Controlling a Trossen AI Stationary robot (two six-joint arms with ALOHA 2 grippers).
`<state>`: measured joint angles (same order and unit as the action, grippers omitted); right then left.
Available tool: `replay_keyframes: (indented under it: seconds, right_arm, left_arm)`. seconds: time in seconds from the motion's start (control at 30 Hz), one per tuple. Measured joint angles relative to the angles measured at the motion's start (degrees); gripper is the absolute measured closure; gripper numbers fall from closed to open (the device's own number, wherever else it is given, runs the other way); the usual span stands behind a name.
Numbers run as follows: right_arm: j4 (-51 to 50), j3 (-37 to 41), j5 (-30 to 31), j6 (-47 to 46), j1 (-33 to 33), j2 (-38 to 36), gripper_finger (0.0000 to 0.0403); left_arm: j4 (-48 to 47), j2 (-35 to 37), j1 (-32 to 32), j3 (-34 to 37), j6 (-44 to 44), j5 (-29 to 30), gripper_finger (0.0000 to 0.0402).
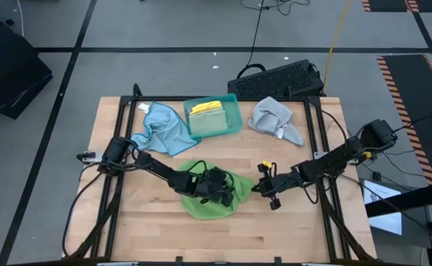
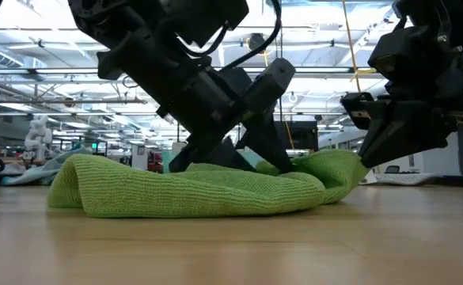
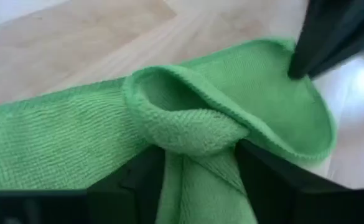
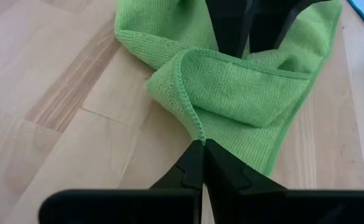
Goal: Fold microfiber towels
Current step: Fold the green microfiber cloth
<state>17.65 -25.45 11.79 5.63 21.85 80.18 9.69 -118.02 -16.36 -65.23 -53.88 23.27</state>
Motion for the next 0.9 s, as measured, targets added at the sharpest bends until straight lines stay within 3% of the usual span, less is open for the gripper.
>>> replay_keyframes:
  seconds: [0.2, 0.27, 0.63, 0.9]
  right_arm:
    - [-0.1, 0.0, 0.0, -0.1, 0.0, 0.0, 0.0399]
    - [-0.6, 0.0, 0.0, -0.7, 0.0, 0.0, 0.0399]
    - [-1.0, 0.0, 0.0, -2.0, 0.0, 0.0, 0.0399]
    - [-0.8, 0.0, 0.0, -2.0, 0.0, 0.0, 0.0399]
  left_arm:
    - [-1.0, 1.6, -1.6, 0.1, 6.6, -2.8, 0.0359]
    - [-1.1, 2.9, -2.3, 0.0, 7.9, -2.8, 0.0387]
    - [-11.4, 6.7, -8.7, 0.1, 1.8, 2.9, 0.0393]
    - [-28.2, 7.8, -12.2, 0.0, -7.7, -2.7, 0.0360]
